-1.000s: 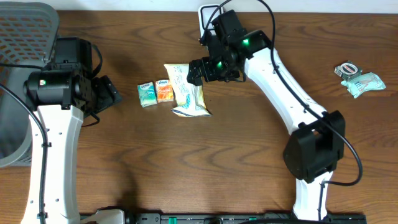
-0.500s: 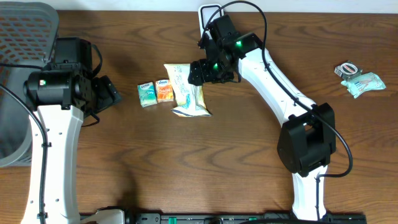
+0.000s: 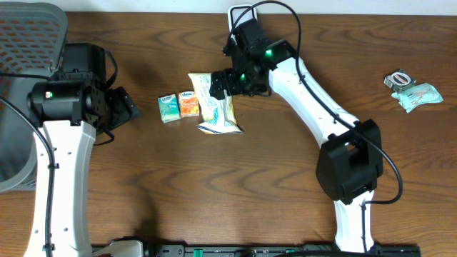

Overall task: Scan the item barcode
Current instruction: 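Lower the right gripper and pinch the cream packet's edge, then lift the cream packet up toward the scanner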

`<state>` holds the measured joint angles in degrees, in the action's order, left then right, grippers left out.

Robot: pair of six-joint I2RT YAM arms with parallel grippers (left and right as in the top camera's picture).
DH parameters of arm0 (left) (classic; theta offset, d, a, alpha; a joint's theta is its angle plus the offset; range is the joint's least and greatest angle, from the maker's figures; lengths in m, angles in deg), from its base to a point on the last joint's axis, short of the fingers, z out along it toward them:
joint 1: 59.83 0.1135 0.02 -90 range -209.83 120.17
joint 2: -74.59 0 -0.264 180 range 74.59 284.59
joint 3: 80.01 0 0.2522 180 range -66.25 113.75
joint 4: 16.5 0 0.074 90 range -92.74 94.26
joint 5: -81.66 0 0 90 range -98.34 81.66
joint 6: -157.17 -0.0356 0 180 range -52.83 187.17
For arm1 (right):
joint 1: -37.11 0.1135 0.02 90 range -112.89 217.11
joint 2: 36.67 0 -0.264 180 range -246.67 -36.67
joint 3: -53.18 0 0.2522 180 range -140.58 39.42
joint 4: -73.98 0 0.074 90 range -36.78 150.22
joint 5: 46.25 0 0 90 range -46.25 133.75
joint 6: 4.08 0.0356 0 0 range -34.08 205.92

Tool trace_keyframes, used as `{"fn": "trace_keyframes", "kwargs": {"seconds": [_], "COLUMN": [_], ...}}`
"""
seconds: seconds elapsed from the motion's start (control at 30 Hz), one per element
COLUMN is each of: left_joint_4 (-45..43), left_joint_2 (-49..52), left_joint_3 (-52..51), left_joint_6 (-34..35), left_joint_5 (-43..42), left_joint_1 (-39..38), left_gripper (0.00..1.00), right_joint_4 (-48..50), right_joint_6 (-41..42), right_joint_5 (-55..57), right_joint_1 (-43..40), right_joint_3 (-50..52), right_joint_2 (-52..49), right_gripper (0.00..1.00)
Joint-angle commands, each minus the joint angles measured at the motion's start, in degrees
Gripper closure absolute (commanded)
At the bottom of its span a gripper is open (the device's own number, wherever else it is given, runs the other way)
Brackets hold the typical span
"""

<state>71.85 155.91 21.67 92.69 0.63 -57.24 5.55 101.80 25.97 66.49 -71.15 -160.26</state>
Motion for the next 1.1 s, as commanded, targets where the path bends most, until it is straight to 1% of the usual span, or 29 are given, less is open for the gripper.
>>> {"fn": "trace_keyframes", "kwargs": {"seconds": [0.0, 0.03, 0.07, 0.2, 0.33, 0.43, 0.47, 0.57, 0.6, 0.63, 0.77, 0.8, 0.83, 1.07], "left_joint_4": [0.2, 0.2, 0.2, 0.2, 0.2, 0.2, 0.2, 0.2, 0.2, 0.2, 0.2, 0.2, 0.2, 0.2], "left_joint_2": [0.3, 0.3, 0.3, 0.3, 0.3, 0.3, 0.3, 0.3, 0.3, 0.3, 0.3, 0.3, 0.3, 0.3], "left_joint_3": [0.1, 0.1, 0.1, 0.1, 0.1, 0.1, 0.1, 0.1, 0.1, 0.1, 0.1, 0.1, 0.1, 0.1], "left_joint_6": [0.5, 0.5, 0.5, 0.5, 0.5, 0.5, 0.5, 0.5, 0.5, 0.5, 0.5, 0.5, 0.5, 0.5], "left_joint_5": [0.5, 0.5, 0.5, 0.5, 0.5, 0.5, 0.5, 0.5, 0.5, 0.5, 0.5, 0.5, 0.5, 0.5], "left_joint_1": [0.2, 0.2, 0.2, 0.2, 0.2, 0.2, 0.2, 0.2, 0.2, 0.2, 0.2, 0.2, 0.2, 0.2], "left_gripper": [0.02, 0.02, 0.02, 0.02, 0.02, 0.02, 0.03, 0.02, 0.03, 0.02, 0.03, 0.02, 0.02, 0.02], "right_joint_4": [-0.7, -0.9, -0.9, -0.8, -0.8, -0.9, -1.1, -1.9, -1.7, -1.4, -1.4, -1.6, -1.6, 0.3], "right_joint_6": [-0.1, -0.1, 0.0, 0.0, 0.0, 0.0, 0.0, 0.0, 0.0, 0.0, -0.1, -0.1, 0.0, 0.0], "right_joint_5": [4.1, 4.2, 4.2, 4.2, 4.1, 3.7, 2.7, -3.0, -4.6, -6.0, -5.7, -5.6, -5.5, -4.9], "right_joint_1": [0.3, 0.3, 0.3, 0.3, 0.3, 0.3, 0.3, 0.3, 0.3, 0.3, 0.3, 0.3, 0.3, 0.7], "right_joint_3": [0.2, 0.2, 0.2, 0.2, 0.2, 0.2, 0.2, 0.2, 0.2, 0.2, 0.2, 0.2, 0.2, 0.3], "right_joint_2": [-0.2, -0.2, -0.2, -0.3, -0.3, -0.3, -0.3, -0.3, -0.3, -0.3, -0.3, -0.3, -0.3, -0.3], "right_gripper": [0.16, 0.31, 0.38, 0.41, 0.55, 0.68, 0.75, 0.88, 0.9, 0.9, 0.9, 0.92, 0.99, 0.99]}}
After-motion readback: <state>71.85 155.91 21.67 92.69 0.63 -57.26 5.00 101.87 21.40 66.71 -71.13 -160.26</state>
